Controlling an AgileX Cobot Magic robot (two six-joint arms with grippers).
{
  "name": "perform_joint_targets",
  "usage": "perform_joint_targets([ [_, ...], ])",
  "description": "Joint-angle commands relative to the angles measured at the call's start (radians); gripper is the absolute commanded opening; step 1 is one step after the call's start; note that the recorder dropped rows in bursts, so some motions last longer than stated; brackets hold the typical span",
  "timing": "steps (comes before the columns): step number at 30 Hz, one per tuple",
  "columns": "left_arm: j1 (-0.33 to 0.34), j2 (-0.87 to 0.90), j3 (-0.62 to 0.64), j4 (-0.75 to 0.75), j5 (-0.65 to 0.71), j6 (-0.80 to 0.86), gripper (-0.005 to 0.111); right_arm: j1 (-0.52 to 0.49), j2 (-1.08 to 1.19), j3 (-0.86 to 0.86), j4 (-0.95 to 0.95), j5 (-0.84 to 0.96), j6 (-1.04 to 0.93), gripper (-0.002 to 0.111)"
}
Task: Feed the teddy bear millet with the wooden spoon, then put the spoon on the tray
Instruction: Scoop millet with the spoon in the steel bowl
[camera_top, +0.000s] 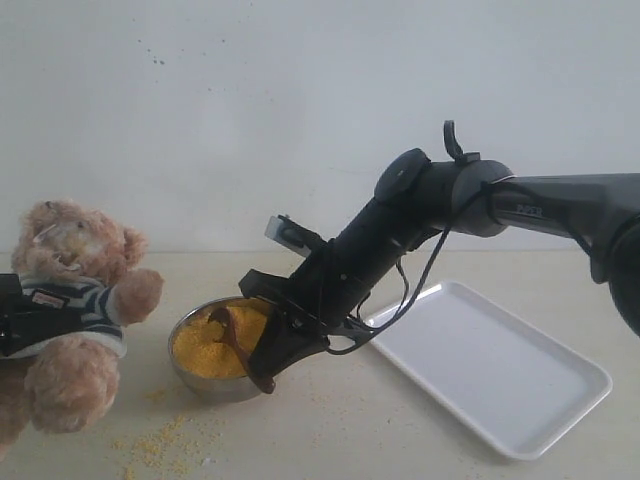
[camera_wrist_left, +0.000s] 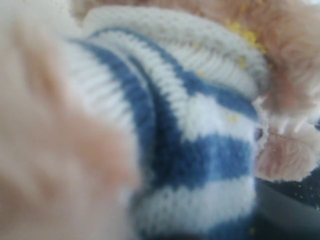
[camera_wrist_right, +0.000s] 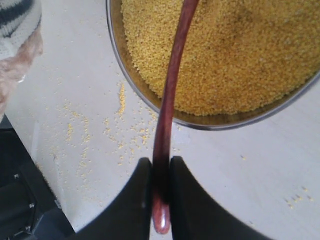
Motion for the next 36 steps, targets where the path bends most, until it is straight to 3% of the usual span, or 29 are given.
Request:
perform_joint_targets([
  [1,0.0,-0.007,-0.006,-0.013,0.018,0.008,0.004,-0.009,-0.005,0.0,-0.003,0.002,-0.013,0.0],
  [36,0.0,-0.007,-0.006,-0.013,0.011,0.019,0.004,-0.048,-0.011,0.0,-0.007,0.002,-0.01,0.0],
])
